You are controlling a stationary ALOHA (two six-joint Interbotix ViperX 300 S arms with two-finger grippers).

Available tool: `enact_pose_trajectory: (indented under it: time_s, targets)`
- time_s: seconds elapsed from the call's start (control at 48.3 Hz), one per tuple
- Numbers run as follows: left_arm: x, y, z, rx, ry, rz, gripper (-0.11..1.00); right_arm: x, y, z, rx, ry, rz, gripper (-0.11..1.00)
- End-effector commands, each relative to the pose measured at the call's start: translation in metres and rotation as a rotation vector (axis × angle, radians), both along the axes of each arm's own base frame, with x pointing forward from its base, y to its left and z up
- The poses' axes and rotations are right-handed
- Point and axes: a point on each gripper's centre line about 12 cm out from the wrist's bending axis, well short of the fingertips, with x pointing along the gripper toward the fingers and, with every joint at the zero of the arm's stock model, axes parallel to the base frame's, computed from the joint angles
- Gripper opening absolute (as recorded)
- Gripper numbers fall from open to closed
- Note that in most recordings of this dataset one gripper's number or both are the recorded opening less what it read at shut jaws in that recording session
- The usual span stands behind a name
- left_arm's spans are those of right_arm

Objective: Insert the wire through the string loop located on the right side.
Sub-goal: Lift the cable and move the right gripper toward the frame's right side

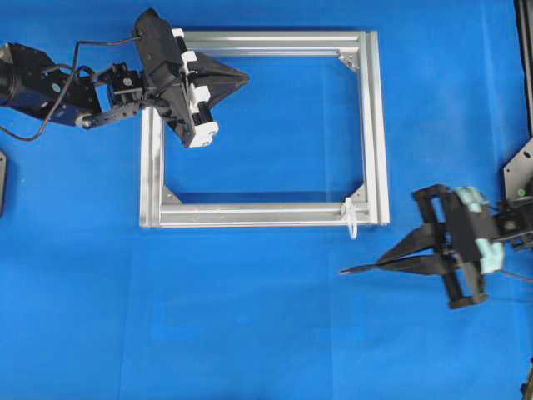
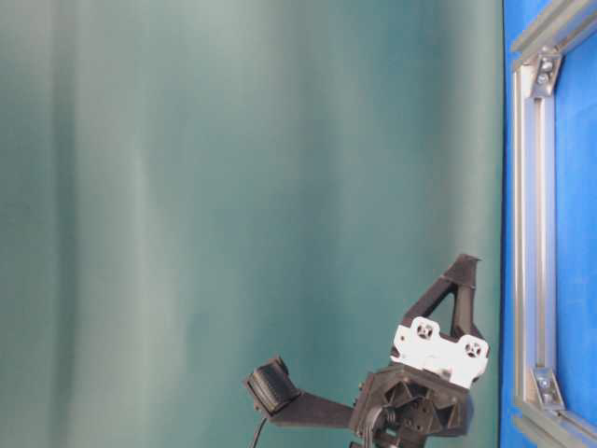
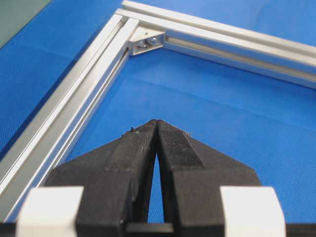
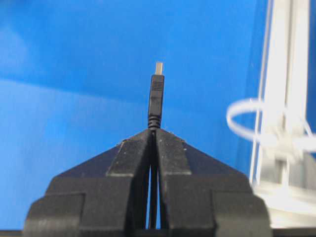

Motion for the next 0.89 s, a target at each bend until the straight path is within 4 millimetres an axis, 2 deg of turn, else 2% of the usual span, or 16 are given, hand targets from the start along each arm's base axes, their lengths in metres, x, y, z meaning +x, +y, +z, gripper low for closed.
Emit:
enact_pose_trajectory:
  time_s: [0.0,0.145,0.311,0.6,0.87]
  targets:
    - [0.005,0.001,0.019,0.016,-0.054,-0.003,0.0,-0.012,-0.003,0.006,0.015,-0.015,0.006,-0.04]
    - [0.007,0.001,0.02,0.018,-0.059,-0.003,0.0,-0.03,-0.01,0.005,0.023,-0.01,0.015,-0.04]
    - [0.008,0.001,0.022,0.021,-0.064,-0.004,0.0,-0.041,-0.015,0.003,0.027,-0.017,0.014,-0.04]
    - [0.008,0.001,0.022,0.021,-0.064,-0.004,0.0,-0.037,-0.021,-0.001,0.018,-0.011,-0.024,-0.04]
    - [0.008,0.001,0.021,0.02,-0.063,-0.004,0.0,-0.03,-0.045,-0.005,0.001,-0.009,-0.146,-0.04]
